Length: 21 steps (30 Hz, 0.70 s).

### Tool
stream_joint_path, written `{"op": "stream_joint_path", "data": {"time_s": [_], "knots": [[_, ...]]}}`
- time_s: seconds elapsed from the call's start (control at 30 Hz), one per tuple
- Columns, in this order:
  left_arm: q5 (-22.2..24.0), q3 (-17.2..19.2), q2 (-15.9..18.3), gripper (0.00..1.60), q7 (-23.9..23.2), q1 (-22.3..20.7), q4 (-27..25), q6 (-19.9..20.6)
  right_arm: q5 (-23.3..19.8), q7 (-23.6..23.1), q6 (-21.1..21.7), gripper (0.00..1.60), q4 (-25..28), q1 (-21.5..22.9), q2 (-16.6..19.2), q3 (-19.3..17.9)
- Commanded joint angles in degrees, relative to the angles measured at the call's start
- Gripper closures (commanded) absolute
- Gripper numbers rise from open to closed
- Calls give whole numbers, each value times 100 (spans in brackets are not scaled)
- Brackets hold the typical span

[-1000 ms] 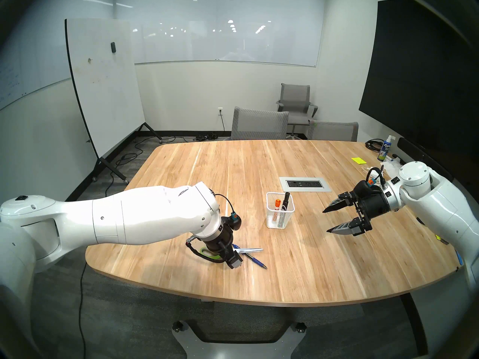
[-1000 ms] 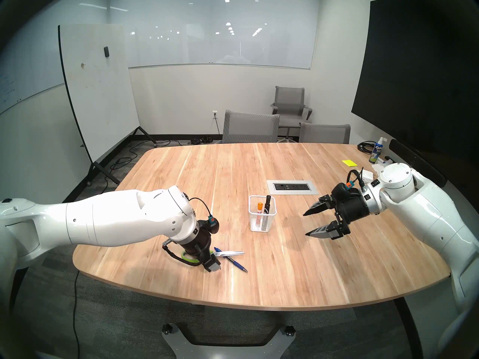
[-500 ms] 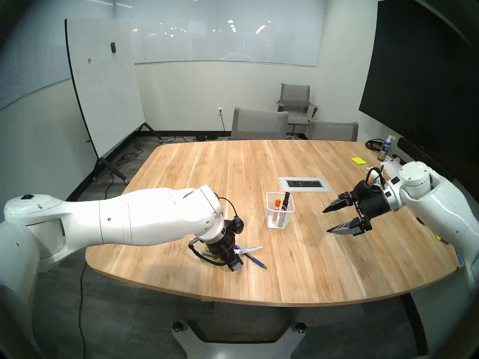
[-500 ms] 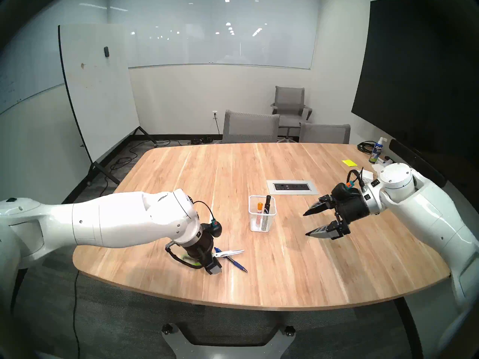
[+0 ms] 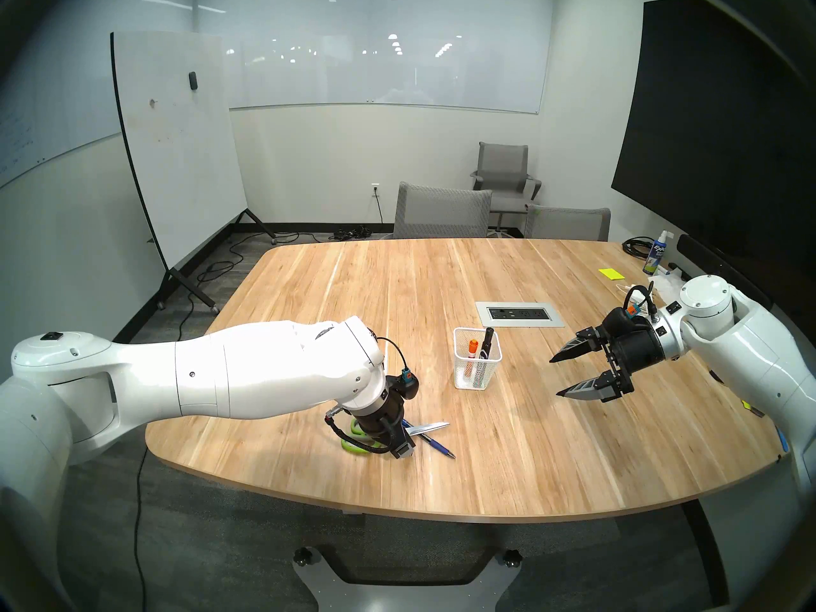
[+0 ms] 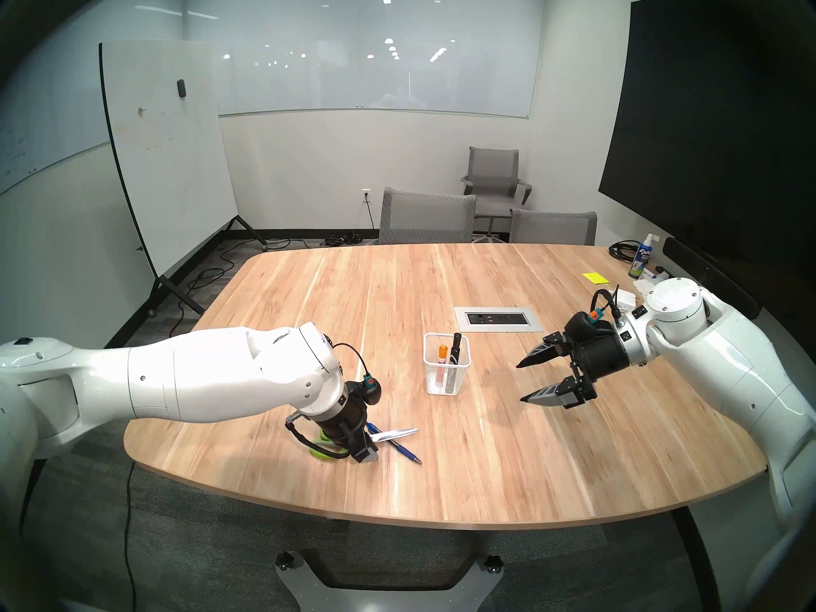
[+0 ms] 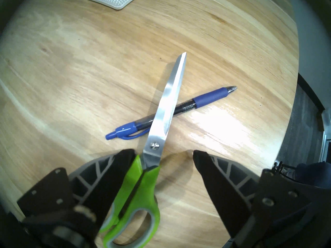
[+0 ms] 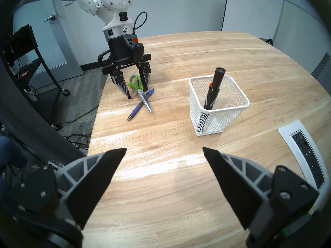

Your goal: Place the pen, the marker, and the scissors into the pen holder

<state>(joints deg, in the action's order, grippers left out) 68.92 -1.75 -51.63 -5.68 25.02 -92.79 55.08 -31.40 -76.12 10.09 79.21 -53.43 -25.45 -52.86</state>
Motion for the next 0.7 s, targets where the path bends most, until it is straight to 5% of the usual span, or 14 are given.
{"op": "stream_joint_path", "data": {"time_s": [0.0,0.17,0.37,0.5,0.53,0.67], "knots": [[21,-9,-69,70,-16,60,-32,-30,-30,-5,12,0,12,59,36,-61],[15,-7,-68,68,-33,78,-31,-41,-30,-5,12,0,12,59,36,-61],[21,-3,-80,93,-19,110,-35,-47,-29,-5,12,0,12,59,36,-61],[27,-8,-94,131,-2,148,-34,-65,-29,-5,12,0,12,59,36,-61],[26,-10,-95,160,0,154,-33,-72,-29,-5,12,0,12,59,36,-61],[15,-15,-91,160,39,167,-53,-103,-29,-5,12,0,12,59,36,-61]]}}
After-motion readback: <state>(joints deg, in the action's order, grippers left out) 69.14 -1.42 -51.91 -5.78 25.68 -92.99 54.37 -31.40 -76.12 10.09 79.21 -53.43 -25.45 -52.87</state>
